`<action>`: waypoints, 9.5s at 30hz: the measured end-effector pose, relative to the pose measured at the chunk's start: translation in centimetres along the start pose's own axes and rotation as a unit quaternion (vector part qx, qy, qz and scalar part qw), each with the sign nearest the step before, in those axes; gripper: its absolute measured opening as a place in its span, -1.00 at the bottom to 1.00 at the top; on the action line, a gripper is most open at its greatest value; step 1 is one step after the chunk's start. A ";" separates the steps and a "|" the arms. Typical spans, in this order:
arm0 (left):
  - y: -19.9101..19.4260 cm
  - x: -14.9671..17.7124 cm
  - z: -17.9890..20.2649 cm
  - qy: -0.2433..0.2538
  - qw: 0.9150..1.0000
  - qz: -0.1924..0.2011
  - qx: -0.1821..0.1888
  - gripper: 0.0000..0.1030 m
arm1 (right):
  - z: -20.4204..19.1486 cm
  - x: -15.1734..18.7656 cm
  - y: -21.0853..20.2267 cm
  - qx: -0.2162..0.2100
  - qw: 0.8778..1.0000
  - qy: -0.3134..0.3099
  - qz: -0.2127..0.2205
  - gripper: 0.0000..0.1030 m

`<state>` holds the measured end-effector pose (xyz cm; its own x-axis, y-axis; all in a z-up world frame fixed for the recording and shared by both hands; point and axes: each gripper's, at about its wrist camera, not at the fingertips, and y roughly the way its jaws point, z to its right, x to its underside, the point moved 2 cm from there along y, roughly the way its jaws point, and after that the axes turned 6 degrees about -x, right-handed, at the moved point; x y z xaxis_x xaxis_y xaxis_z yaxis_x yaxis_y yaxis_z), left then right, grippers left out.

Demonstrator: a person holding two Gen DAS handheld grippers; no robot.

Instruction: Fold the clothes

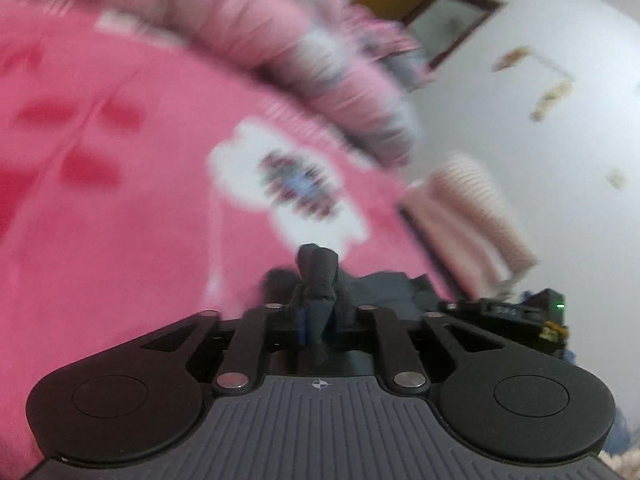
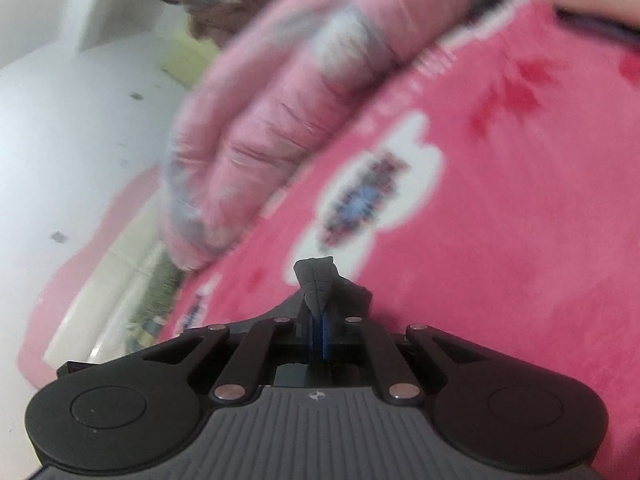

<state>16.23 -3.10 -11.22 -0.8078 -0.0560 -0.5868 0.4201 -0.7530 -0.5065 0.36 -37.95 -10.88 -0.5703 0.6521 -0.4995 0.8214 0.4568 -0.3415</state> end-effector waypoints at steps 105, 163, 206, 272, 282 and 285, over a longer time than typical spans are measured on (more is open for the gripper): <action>-14.3 17.5 7.3 0.107 0.991 0.033 -0.069 -0.38 | -12.1 18.7 -12.4 0.140 0.945 -0.296 -0.011 -0.66; -12.3 20.4 11.2 0.250 0.947 0.006 -0.204 -0.18 | -9.7 18.0 -16.9 0.164 0.961 -0.204 0.089 -0.40; -15.6 15.8 12.8 0.261 0.952 0.114 -0.116 -0.50 | -11.0 18.5 -14.7 0.165 0.953 -0.247 0.067 -0.40; -7.7 14.7 11.7 0.188 0.969 0.038 -0.159 -0.30 | -8.1 19.4 -10.9 0.137 0.943 -0.296 0.068 -0.39; -7.8 13.2 13.6 0.197 0.964 0.043 -0.174 -0.22 | -7.9 19.7 -11.0 0.133 0.943 -0.298 0.071 -0.39; -8.4 12.6 13.8 0.195 0.962 0.055 -0.180 -0.22 | -7.9 19.8 -11.0 0.133 0.942 -0.299 0.073 -0.39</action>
<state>-3.16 -6.57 -5.63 -0.5626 0.1810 -0.8067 0.6675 -0.4763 -0.5724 -20.04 -25.34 -10.74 -0.4120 0.2029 -0.8883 0.9083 0.1688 -0.3827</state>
